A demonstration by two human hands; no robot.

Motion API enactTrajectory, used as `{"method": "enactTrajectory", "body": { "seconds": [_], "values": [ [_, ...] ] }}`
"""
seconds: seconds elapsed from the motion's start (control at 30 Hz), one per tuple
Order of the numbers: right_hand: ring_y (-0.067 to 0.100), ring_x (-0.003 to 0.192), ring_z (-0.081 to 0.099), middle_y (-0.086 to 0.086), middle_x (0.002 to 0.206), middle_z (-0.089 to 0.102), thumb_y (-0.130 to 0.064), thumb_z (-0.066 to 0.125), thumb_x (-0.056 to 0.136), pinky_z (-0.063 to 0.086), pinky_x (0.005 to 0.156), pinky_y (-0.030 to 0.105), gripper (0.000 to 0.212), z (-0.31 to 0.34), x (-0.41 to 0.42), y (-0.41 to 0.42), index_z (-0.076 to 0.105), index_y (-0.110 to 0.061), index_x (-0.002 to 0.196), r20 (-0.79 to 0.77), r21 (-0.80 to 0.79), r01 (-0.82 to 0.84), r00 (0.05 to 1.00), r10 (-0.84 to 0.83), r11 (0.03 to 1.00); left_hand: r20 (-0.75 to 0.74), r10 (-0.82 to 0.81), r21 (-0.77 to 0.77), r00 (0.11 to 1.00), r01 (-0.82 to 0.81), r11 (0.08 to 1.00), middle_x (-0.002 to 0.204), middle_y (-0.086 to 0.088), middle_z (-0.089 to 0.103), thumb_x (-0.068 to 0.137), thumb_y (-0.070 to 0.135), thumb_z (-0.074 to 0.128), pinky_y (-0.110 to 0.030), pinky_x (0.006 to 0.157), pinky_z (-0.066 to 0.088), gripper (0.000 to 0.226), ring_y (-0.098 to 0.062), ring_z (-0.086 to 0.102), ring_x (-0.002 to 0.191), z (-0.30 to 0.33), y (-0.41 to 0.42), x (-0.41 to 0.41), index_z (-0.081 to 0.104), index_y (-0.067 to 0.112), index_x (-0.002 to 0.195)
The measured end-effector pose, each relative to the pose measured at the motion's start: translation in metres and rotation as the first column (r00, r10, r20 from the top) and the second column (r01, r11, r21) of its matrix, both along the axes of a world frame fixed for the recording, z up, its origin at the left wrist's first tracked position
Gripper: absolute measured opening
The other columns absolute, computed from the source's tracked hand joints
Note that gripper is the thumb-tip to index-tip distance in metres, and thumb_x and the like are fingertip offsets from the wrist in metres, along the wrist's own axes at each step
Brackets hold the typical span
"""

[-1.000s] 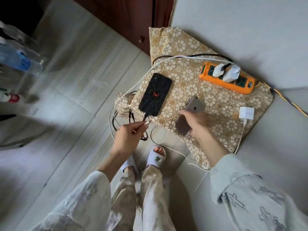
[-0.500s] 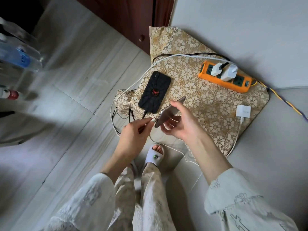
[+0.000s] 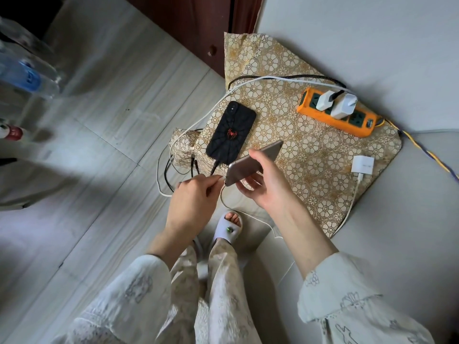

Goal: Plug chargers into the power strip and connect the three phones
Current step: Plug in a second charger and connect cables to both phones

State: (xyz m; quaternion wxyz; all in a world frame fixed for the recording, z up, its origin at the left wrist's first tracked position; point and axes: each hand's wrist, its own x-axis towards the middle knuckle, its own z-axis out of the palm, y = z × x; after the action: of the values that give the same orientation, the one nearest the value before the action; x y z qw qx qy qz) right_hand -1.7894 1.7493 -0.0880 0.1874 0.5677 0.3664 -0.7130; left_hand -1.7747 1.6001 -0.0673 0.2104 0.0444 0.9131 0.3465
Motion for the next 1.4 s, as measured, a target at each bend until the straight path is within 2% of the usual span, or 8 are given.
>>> {"method": "enactTrajectory", "body": {
  "seconds": [0.13, 0.33, 0.47, 0.53, 0.67, 0.87, 1.27, 1.4],
  "values": [
    [0.021, 0.095, 0.058, 0.006, 0.083, 0.06, -0.024, 0.075, 0.071, 0.053, 0.061, 0.032, 0.024, 0.0, -0.001, -0.005, 0.059, -0.013, 0.084, 0.004, 0.084, -0.072, 0.997, 0.072, 0.994, -0.021, -0.02, -0.039, 1.0, 0.02, 0.999, 0.065, -0.007, 0.062, 0.091, 0.026, 0.052, -0.037, 0.065, 0.044, 0.025, -0.036, 0.058, 0.058, -0.003, 0.0, 0.0, 0.069, 0.01, 0.082],
    [0.018, 0.091, 0.059, 0.005, 0.081, 0.061, -0.025, 0.076, 0.07, 0.054, 0.064, 0.033, 0.027, -0.005, 0.004, -0.007, 0.06, -0.012, 0.087, 0.043, 0.119, -0.139, 0.99, 0.135, 0.983, -0.015, 0.042, -0.045, 0.999, -0.042, 0.998, 0.065, -0.009, 0.064, 0.089, 0.021, 0.055, -0.037, 0.056, 0.044, 0.021, -0.038, 0.055, 0.063, -0.014, 0.0, 0.012, 0.068, 0.009, 0.078],
    [0.017, 0.084, 0.059, 0.004, 0.08, 0.063, -0.024, 0.078, 0.068, 0.052, 0.059, 0.031, 0.026, -0.009, 0.002, 0.0, 0.058, -0.015, 0.081, 0.096, 0.148, -0.22, 0.974, 0.207, 0.964, 0.12, 0.0, 0.034, 0.993, -0.004, 0.999, 0.056, -0.001, 0.053, 0.09, 0.027, 0.052, -0.035, 0.057, 0.041, 0.025, -0.037, 0.053, 0.064, -0.022, 0.004, 0.018, 0.064, 0.011, 0.075],
    [0.016, 0.08, 0.06, 0.005, 0.083, 0.065, -0.024, 0.078, 0.068, 0.054, 0.06, 0.032, 0.027, -0.015, -0.005, 0.008, 0.058, -0.014, 0.083, 0.112, 0.225, -0.273, 0.961, 0.254, 0.935, 0.203, -0.016, 0.076, 0.979, 0.0, 0.997, 0.075, -0.008, 0.06, 0.092, 0.031, 0.047, -0.033, 0.064, 0.041, 0.029, -0.033, 0.058, 0.074, -0.031, 0.006, 0.011, 0.068, 0.012, 0.091],
    [0.026, 0.096, 0.062, 0.014, 0.107, 0.063, -0.038, 0.076, 0.061, 0.057, 0.079, 0.041, 0.065, -0.04, -0.027, 0.024, 0.053, -0.005, 0.112, 0.242, 0.539, -0.463, 0.885, 0.397, 0.703, 0.264, 0.144, -0.04, 0.954, -0.138, 0.99, 0.119, -0.018, 0.056, 0.093, 0.024, 0.048, -0.036, 0.094, 0.043, 0.041, -0.031, 0.054, 0.11, -0.064, 0.001, -0.016, 0.046, 0.011, 0.131],
    [0.033, 0.117, 0.04, 0.019, 0.129, 0.036, -0.043, 0.075, 0.061, 0.049, 0.089, 0.047, 0.088, -0.068, -0.047, 0.018, 0.034, 0.001, 0.126, 0.445, 0.686, -0.637, 0.749, 0.49, 0.352, 0.414, 0.091, -0.179, 0.906, -0.017, 0.984, 0.113, -0.02, 0.064, 0.09, 0.028, 0.052, -0.044, 0.091, 0.046, 0.039, -0.037, 0.054, 0.108, -0.101, 0.008, -0.025, 0.044, 0.012, 0.125],
    [0.04, 0.122, 0.033, 0.023, 0.136, 0.029, -0.043, 0.07, 0.073, 0.031, 0.105, 0.043, 0.093, -0.08, -0.037, 0.003, 0.025, 0.01, 0.134, 0.512, 0.72, -0.671, 0.686, 0.518, 0.176, 0.285, 0.073, -0.134, 0.956, -0.035, 0.99, 0.095, -0.022, 0.069, 0.093, 0.02, 0.046, -0.047, 0.08, 0.051, 0.029, -0.04, 0.062, 0.09, -0.11, -0.002, -0.035, 0.051, 0.016, 0.121],
    [0.042, 0.128, 0.025, 0.025, 0.143, 0.022, -0.037, 0.07, 0.075, 0.025, 0.109, 0.044, 0.089, -0.078, -0.038, 0.0, 0.023, 0.008, 0.137, 0.513, 0.691, -0.694, 0.667, 0.541, 0.201, 0.27, 0.043, -0.148, 0.962, -0.003, 0.989, 0.093, -0.022, 0.068, 0.094, 0.019, 0.044, -0.045, 0.076, 0.05, 0.027, -0.04, 0.061, 0.087, -0.109, -0.002, -0.035, 0.05, 0.015, 0.12]
  ]
}}
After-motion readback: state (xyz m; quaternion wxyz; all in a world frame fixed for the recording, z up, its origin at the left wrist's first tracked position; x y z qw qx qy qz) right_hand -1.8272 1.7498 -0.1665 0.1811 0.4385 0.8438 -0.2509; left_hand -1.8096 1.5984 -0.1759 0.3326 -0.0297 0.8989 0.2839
